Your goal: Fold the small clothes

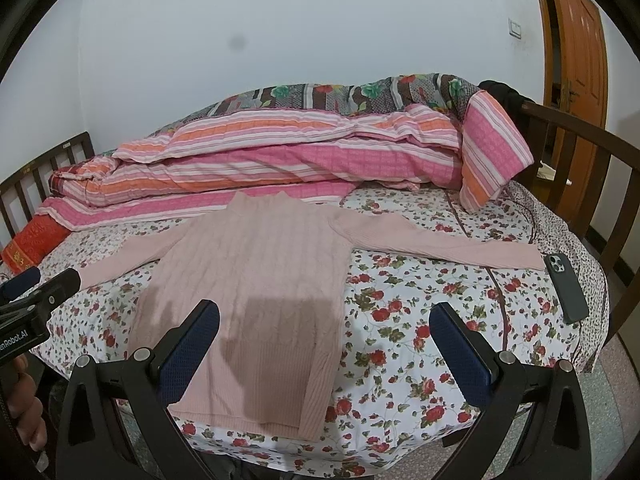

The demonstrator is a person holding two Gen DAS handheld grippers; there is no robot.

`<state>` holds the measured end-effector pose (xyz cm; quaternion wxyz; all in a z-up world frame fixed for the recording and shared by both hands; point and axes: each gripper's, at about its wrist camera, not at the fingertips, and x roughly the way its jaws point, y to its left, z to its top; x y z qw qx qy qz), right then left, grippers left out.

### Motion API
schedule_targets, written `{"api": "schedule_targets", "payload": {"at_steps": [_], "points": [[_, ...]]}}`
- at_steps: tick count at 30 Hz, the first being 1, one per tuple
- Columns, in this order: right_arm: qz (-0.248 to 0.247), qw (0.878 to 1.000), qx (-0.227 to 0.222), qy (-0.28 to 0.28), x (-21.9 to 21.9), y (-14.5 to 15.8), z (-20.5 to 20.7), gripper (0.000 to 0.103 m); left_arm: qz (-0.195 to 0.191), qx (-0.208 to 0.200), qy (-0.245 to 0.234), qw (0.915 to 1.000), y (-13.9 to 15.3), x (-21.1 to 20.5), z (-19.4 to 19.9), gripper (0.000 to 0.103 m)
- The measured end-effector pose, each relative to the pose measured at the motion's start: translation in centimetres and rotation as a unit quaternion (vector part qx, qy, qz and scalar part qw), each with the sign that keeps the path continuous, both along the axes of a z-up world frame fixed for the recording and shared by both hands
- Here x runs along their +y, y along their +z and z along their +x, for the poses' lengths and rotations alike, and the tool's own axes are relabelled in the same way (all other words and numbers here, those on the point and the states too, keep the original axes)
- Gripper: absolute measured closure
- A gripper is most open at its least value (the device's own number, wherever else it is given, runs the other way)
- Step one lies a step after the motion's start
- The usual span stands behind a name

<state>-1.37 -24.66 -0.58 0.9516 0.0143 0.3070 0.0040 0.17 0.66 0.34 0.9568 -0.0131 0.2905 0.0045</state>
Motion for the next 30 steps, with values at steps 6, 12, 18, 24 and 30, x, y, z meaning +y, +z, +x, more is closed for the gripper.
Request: {"api": "schedule_targets", "payload": {"at_steps": [6, 12, 18, 24, 30], "points": [[0.000, 1.000, -0.001, 0.000, 0.0, 0.0, 0.0, 0.000, -0.001, -0.002, 0.000, 1.0000, 0.1, 0.0, -0.1, 0.000], [0.001, 1.000, 0.000, 0.000, 0.1, 0.0, 0.0, 0.000, -0.001, -0.002, 0.000, 1.0000, 0.3, 0.1, -0.1, 0.000], [0.001, 1.000, 0.000, -0.001, 0.2, 0.1, -0.1, 0.000, -0.003, -0.003, -0.002, 1.0000, 0.4, 0.0, 0.0, 0.000], [-0.003, 1.000, 0.004, 0.001, 0.9, -0.1, 0.4, 0.000, -0.006, -0.003, -0.003, 1.0000, 0.0, 0.2, 0.3, 0.000], [-0.017, 1.000, 0.006, 0.007, 1.9, -1.2, 1.8, 0.000, -0.005, -0.003, 0.003, 1.0000, -1.3, 1.6, 2.1, 0.000]]}}
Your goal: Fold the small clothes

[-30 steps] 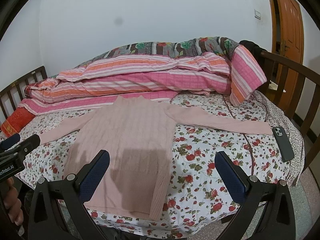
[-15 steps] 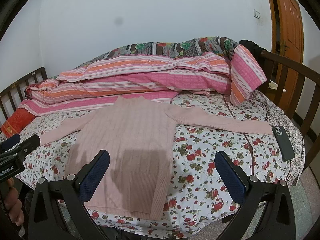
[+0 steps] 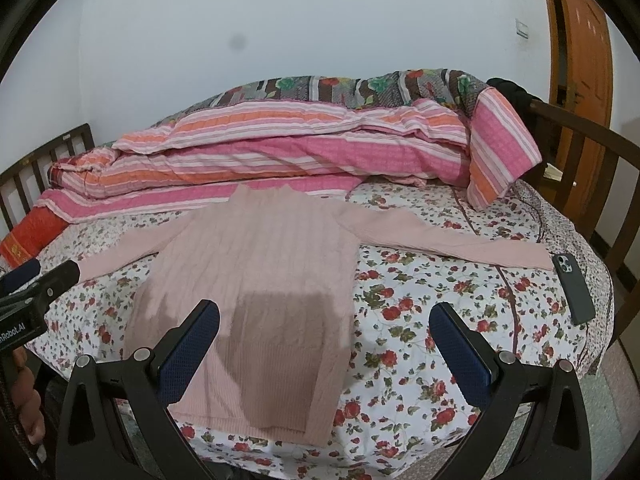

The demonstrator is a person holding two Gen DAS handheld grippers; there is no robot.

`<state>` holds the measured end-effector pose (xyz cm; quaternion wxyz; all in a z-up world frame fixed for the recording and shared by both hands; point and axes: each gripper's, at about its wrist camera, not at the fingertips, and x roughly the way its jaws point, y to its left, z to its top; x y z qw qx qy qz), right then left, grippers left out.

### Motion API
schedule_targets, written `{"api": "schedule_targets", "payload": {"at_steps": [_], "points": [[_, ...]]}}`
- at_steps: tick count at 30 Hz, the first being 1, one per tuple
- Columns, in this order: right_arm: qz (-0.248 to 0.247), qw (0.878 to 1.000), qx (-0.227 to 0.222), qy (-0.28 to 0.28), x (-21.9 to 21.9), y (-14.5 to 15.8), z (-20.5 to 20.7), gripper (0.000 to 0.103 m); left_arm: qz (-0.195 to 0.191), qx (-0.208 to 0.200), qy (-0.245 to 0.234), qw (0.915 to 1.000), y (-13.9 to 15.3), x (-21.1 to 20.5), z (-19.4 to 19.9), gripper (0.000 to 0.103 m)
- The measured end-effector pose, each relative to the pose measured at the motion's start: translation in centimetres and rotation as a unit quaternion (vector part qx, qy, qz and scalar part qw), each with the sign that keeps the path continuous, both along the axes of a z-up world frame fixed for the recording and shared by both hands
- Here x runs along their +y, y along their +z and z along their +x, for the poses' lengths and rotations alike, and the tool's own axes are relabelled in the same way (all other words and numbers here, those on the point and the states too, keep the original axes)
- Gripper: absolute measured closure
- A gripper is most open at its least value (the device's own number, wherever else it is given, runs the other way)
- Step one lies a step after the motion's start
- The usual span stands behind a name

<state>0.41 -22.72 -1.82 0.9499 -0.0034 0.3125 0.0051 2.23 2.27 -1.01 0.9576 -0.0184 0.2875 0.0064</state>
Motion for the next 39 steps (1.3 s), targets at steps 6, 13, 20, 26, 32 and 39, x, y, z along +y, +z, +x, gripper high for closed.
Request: {"api": "schedule_targets", "payload": {"at_steps": [6, 13, 20, 26, 32, 39], "points": [[-0.004, 1.000, -0.002, 0.012, 1.1, -1.1, 2.1, 0.000, -0.032, 0.012, 0.008, 0.9994, -2.4, 3.5, 2.7, 0.000], [0.005, 1.000, 0.005, 0.025, 2.3, -4.5, 4.8, 0.000, -0.105, 0.049, 0.052, 0.9919, -8.8, 11.8, 5.4, 0.001], [0.018, 0.996, 0.087, 0.033, 2.9, -9.6, 8.8, 0.011, -0.175, 0.055, 0.177, 0.9670, -14.0, 24.2, 5.6, 0.014], [0.026, 0.995, 0.091, 0.037, 3.1, -11.5, 10.1, 0.011, -0.307, 0.027, 0.229, 0.9233, -16.7, 32.9, 5.4, 0.025], [0.041, 0.995, 0.085, 0.022, 2.5, -11.7, 11.4, 0.011, -0.306, 0.009, 0.270, 0.9127, -17.1, 36.2, 6.9, 0.045], [0.045, 0.996, 0.074, 0.002, 0.6, -11.7, 12.2, 0.011, -0.248, 0.003, 0.324, 0.9130, -16.1, 37.0, 8.1, 0.093]]}}
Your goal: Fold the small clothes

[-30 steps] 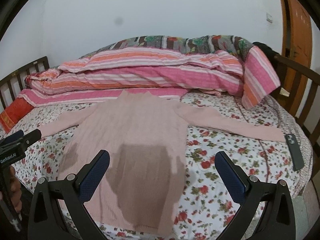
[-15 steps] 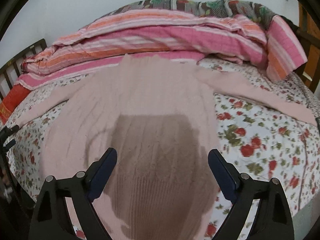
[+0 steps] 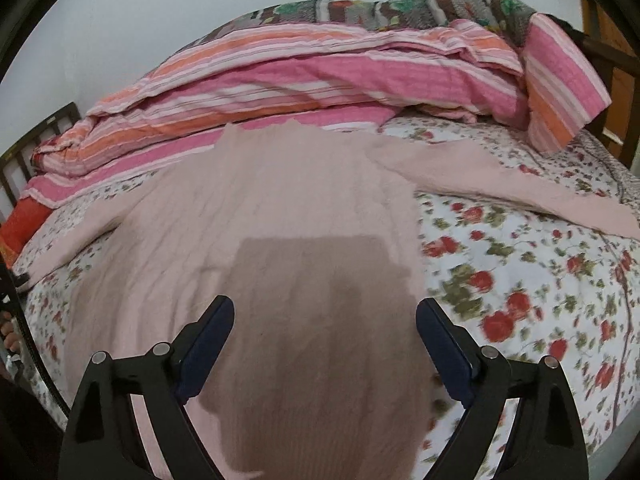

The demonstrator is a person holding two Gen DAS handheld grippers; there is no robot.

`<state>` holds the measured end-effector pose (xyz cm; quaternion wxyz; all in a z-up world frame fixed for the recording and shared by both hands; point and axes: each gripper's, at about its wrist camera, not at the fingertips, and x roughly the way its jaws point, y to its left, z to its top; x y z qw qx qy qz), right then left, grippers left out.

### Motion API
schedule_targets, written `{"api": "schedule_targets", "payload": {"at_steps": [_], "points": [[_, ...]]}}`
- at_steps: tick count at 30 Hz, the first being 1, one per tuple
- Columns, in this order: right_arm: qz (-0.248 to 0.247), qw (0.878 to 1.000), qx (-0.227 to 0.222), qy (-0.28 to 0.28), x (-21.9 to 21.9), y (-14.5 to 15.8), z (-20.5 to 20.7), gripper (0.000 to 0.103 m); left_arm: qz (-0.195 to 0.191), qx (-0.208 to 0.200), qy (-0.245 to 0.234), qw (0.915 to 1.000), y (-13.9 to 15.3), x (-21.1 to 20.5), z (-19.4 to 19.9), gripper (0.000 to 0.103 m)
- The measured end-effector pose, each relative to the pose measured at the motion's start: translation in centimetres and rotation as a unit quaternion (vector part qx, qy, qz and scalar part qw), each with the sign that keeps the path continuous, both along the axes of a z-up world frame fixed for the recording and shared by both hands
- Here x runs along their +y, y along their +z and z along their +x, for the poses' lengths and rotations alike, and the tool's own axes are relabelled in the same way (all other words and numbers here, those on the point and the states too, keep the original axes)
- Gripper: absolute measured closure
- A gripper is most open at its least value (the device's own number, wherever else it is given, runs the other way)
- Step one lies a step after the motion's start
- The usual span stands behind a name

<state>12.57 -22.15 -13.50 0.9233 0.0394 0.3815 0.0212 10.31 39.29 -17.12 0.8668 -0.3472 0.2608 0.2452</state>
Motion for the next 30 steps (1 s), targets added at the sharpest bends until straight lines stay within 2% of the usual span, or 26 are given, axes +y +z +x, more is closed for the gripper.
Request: {"api": "schedule_targets", "payload": {"at_steps": [3, 7, 12, 15, 17, 18, 22, 25, 27, 30], "points": [[0.007, 1.000, -0.009, -0.009, -1.6, 0.6, 0.1, 0.011, 0.030, 0.000, -0.006, 0.9995, 2.0, -1.4, 0.9, 0.095], [0.014, 0.999, -0.026, -0.014, -3.7, 2.0, 0.3, 0.011, 0.082, -0.015, -0.063, 0.9945, 6.4, -6.5, 3.7, 0.095], [0.007, 0.999, -0.044, -0.028, -6.7, 3.1, -0.1, 0.011, 0.133, -0.035, -0.155, 0.9784, 11.1, -15.5, 8.7, 0.096], [0.013, 0.998, -0.051, -0.039, -8.4, 3.5, -0.6, 0.011, 0.150, -0.041, -0.214, 0.9644, 13.2, -21.8, 12.2, 0.096], [0.004, 0.998, -0.055, -0.037, -9.2, 3.8, -1.0, 0.011, 0.163, -0.047, -0.260, 0.9505, 14.2, -26.5, 14.0, 0.096], [-0.005, 0.997, -0.061, -0.041, -9.7, 3.9, -1.2, 0.011, 0.174, -0.051, -0.287, 0.9407, 14.6, -29.5, 15.0, 0.096], [-0.006, 0.996, -0.067, -0.056, -11.8, 3.5, -1.7, 0.011, 0.188, -0.054, -0.374, 0.9065, 14.1, -39.0, 17.2, 0.096], [0.004, 0.996, -0.058, -0.068, -13.1, 2.9, -1.7, 0.011, 0.186, -0.040, -0.427, 0.8842, 12.2, -45.6, 18.4, 0.096], [0.000, 0.996, -0.052, -0.076, -13.8, 2.4, -1.7, 0.011, 0.176, -0.017, -0.461, 0.8694, 9.8, -49.7, 19.2, 0.096], [-0.004, 0.996, -0.040, -0.080, -14.7, 1.6, -1.4, 0.011, 0.161, 0.016, -0.497, 0.8526, 6.6, -53.1, 19.9, 0.095]]}}
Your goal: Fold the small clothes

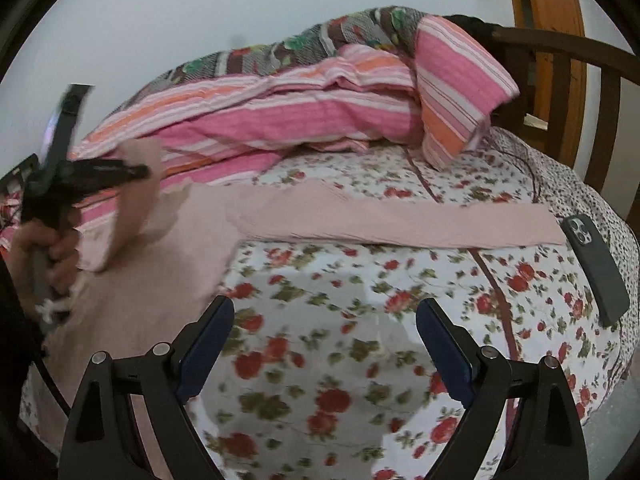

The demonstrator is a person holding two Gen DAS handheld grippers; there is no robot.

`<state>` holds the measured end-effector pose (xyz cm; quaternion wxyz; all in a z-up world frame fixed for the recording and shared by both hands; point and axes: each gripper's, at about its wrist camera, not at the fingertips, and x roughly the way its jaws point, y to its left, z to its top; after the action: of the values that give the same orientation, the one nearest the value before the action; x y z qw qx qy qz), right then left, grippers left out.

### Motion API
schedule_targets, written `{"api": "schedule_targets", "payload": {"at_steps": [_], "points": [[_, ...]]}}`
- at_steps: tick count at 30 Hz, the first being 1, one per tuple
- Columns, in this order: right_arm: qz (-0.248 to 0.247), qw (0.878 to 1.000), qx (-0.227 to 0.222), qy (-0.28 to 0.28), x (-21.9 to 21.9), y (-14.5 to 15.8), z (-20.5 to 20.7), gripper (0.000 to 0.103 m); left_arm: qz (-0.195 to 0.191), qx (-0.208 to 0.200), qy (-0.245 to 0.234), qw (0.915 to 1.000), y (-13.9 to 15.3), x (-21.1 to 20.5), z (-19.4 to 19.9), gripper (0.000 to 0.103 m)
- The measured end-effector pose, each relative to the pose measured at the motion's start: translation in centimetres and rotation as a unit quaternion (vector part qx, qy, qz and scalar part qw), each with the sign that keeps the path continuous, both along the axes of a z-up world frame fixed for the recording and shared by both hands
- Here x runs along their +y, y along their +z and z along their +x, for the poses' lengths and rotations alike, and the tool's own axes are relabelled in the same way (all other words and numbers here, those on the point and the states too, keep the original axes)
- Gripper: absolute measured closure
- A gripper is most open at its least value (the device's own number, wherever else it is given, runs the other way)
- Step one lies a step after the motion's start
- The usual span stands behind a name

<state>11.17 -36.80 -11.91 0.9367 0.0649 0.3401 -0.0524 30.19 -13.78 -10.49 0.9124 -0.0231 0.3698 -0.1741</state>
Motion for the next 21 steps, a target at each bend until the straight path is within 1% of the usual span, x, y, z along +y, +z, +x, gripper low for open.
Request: {"api": "schedule_targets", "payload": {"at_steps": [2, 3, 4, 5, 6, 8, 9, 10, 11, 12, 13, 14, 15, 16, 17, 18, 19, 21], "points": [[0.000, 1.000, 0.009, 0.001, -0.2, -0.5, 0.5, 0.011, 0.008, 0.034, -0.016, 0.9993, -1.8, -1.3, 0.2, 0.092], [-0.001, 1.000, 0.013, 0.002, -0.2, -0.7, 0.8, 0.011, 0.009, 0.059, -0.026, 0.9979, -2.5, -1.7, 0.4, 0.086], [-0.001, 1.000, 0.016, 0.004, -0.2, -0.9, 1.1, 0.011, 0.005, 0.076, -0.034, 0.9966, -2.7, -1.8, 0.7, 0.079], [0.002, 1.000, 0.019, 0.009, -0.1, -1.0, 1.6, 0.011, -0.006, 0.090, -0.042, 0.9950, -2.6, -1.5, 0.7, 0.076], [0.009, 1.000, 0.021, 0.018, 0.0, -1.1, 2.3, 0.011, -0.019, 0.092, -0.046, 0.9945, -2.3, -1.1, 0.6, 0.072], [0.020, 0.999, 0.020, 0.034, 0.5, -1.0, 3.6, 0.011, -0.043, 0.076, -0.035, 0.9955, -1.1, 1.0, 0.1, 0.050], [0.030, 0.998, 0.019, 0.048, 0.8, -0.8, 4.6, 0.011, -0.054, 0.060, -0.021, 0.9965, -0.2, 2.8, -0.5, 0.027], [0.037, 0.998, 0.018, 0.056, 1.1, -0.7, 5.4, 0.011, -0.063, 0.044, -0.013, 0.9969, 0.5, 4.1, -0.8, 0.020], [0.051, 0.996, 0.017, 0.069, 1.6, -0.6, 6.6, 0.011, -0.074, 0.026, -0.004, 0.9969, 1.3, 5.9, -1.4, 0.020], [0.062, 0.995, 0.015, 0.078, 1.9, -0.5, 7.3, 0.014, -0.076, 0.015, 0.005, 0.9970, 1.9, 7.4, -1.7, 0.020], [0.078, 0.993, 0.015, 0.090, 2.4, -0.4, 8.3, 0.021, -0.073, 0.011, 0.016, 0.9971, 2.2, 8.5, -1.4, 0.020], [0.092, 0.990, 0.018, 0.102, 2.9, -0.4, 9.3, 0.026, -0.069, 0.007, 0.035, 0.9970, 2.4, 10.4, -1.7, 0.020], [0.106, 0.988, 0.024, 0.113, 3.5, -0.5, 10.4, 0.035, -0.065, 0.004, 0.055, 0.9964, 2.4, 12.1, -2.0, 0.020], [0.114, 0.986, 0.031, 0.121, 4.3, -0.7, 11.3, 0.044, -0.062, 0.001, 0.076, 0.9952, 2.4, 14.2, -2.5, 0.020], [0.120, 0.984, 0.039, 0.128, 5.0, -0.9, 12.3, 0.049, -0.057, 0.003, 0.095, 0.9939, 2.1, 15.8, -2.8, 0.020], [0.124, 0.982, 0.045, 0.136, 5.9, -1.0, 13.2, 0.057, -0.049, 0.007, 0.117, 0.9919, 2.0, 17.9, -3.3, 0.020], [0.124, 0.980, 0.051, 0.144, 6.6, -1.3, 14.1, 0.057, -0.046, 0.013, 0.138, 0.9893, 1.7, 19.8, -3.7, 0.020], [0.119, 0.980, 0.066, 0.147, 7.7, -1.9, 15.7, 0.057, -0.045, 0.020, 0.162, 0.9856, 1.2, 22.5, -4.6, 0.020]]}}
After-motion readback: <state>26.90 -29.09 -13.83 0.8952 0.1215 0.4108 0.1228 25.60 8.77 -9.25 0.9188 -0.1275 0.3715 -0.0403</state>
